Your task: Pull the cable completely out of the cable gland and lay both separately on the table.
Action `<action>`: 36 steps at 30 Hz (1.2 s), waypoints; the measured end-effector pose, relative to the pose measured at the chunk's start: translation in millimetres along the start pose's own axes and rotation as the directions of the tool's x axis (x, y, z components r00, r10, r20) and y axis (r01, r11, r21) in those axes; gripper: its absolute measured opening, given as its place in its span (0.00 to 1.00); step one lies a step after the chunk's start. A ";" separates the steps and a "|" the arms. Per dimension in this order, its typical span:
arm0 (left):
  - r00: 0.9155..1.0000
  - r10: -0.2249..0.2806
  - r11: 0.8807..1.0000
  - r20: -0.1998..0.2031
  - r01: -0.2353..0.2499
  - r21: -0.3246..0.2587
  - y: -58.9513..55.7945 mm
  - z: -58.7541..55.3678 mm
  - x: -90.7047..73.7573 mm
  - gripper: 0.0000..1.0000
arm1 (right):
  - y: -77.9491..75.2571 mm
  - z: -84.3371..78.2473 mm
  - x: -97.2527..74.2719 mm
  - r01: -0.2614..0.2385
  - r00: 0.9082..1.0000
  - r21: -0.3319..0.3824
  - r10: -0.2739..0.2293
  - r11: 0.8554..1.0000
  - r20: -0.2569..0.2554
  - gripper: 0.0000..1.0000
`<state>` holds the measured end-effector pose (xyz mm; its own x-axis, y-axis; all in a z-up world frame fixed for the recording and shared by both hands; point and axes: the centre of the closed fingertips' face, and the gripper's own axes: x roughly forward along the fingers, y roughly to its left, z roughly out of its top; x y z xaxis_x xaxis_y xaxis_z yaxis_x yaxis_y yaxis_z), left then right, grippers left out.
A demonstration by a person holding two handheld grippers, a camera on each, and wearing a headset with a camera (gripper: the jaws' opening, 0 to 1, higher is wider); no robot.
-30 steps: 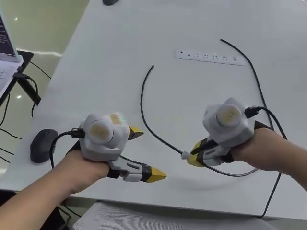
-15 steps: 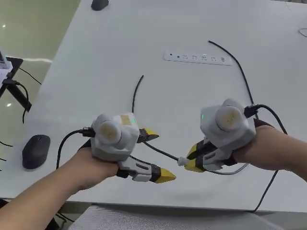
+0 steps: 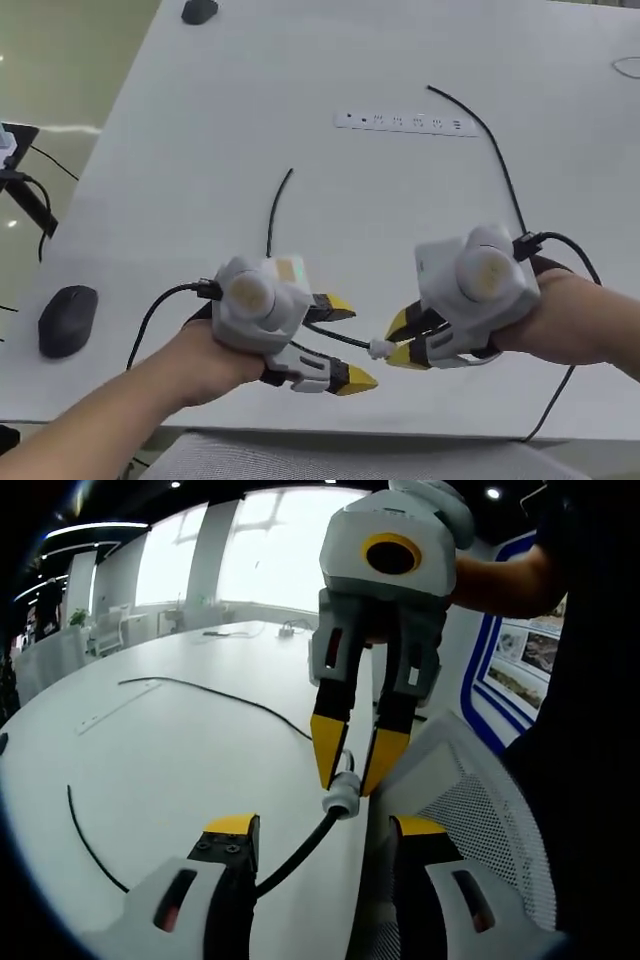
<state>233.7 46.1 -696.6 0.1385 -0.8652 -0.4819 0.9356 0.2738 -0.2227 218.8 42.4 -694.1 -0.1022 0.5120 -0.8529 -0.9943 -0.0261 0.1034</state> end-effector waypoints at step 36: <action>0.995 -0.098 0.995 0.007 0.097 0.012 -17.8 3.9 11.7 0.16 | 6.3 -5.8 3.6 -0.004 1.000 -0.093 0.004 0.996 0.003 0.07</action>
<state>219.9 29.5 -695.0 0.0488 -0.8907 -0.4520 0.9486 0.1831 -0.2583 212.0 39.1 -699.5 -0.1060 0.5141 -0.8512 -0.9925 -0.1074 0.0587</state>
